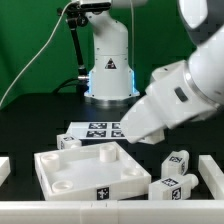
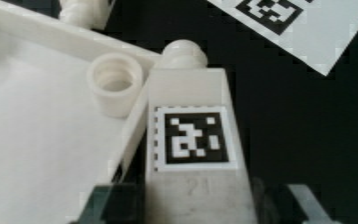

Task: Assemble one leg

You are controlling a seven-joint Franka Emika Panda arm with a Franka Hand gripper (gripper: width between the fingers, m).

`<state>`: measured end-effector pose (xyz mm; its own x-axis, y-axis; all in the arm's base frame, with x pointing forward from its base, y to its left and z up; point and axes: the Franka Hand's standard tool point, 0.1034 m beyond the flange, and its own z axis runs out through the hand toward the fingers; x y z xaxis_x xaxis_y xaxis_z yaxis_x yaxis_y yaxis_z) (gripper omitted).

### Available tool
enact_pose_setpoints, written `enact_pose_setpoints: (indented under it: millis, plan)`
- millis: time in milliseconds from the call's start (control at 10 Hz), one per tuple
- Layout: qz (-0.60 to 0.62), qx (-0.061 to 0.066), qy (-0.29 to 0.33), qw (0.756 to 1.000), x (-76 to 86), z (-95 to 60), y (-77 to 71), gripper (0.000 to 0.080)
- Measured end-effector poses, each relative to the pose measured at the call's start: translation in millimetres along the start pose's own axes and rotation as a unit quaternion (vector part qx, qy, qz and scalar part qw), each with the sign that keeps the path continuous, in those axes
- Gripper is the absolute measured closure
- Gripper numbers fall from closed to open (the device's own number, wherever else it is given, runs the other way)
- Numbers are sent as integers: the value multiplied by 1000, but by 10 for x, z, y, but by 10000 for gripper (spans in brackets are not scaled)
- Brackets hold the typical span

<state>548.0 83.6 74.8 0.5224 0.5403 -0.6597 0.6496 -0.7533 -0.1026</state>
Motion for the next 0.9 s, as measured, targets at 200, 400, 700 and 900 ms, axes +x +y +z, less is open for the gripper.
enact_pose_setpoints:
  millis: [200, 400, 700, 900]
  plan:
    - [43, 27, 47, 998, -180, 26, 155, 518]
    - [57, 12, 101, 993, -294, -265, 299, 518]
    - [75, -24, 185, 980, -558, -634, 307, 518]
    - [71, -50, 264, 961, -510, -640, 292, 518]
